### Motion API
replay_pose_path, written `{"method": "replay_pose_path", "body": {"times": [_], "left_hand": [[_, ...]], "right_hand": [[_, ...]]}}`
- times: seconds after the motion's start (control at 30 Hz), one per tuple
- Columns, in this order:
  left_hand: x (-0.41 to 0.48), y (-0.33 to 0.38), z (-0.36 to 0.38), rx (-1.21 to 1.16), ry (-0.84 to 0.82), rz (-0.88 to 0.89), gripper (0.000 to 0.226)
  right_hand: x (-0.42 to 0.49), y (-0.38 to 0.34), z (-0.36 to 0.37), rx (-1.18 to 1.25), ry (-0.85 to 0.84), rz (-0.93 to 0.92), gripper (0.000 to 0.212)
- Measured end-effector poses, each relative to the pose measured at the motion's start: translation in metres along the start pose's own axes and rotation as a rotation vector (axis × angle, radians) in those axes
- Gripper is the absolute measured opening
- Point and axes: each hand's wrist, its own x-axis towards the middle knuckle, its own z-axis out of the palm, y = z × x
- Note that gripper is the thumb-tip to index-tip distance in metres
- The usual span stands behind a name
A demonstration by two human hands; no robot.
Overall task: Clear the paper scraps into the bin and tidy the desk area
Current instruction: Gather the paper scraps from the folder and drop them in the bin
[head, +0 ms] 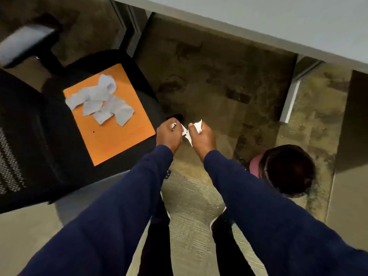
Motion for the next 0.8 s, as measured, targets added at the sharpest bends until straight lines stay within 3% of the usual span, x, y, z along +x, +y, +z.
{"method": "replay_pose_path", "body": {"times": [0.27,0.47,0.8], "left_hand": [[-0.052,0.051,0.197,0.014,-0.182,-0.014,0.022],[-0.091,0.071,0.336,0.017,-0.389,-0.035,0.026],[-0.115,0.044,0.47,0.127,-0.552,-0.146,0.013]], "right_hand": [[0.009,0.1,-0.173,0.019,0.111,0.148,0.029],[0.025,0.189,-0.274,0.159,0.294,0.308,0.032],[0.065,0.303,-0.365,0.311,0.516,0.632,0.055]]}}
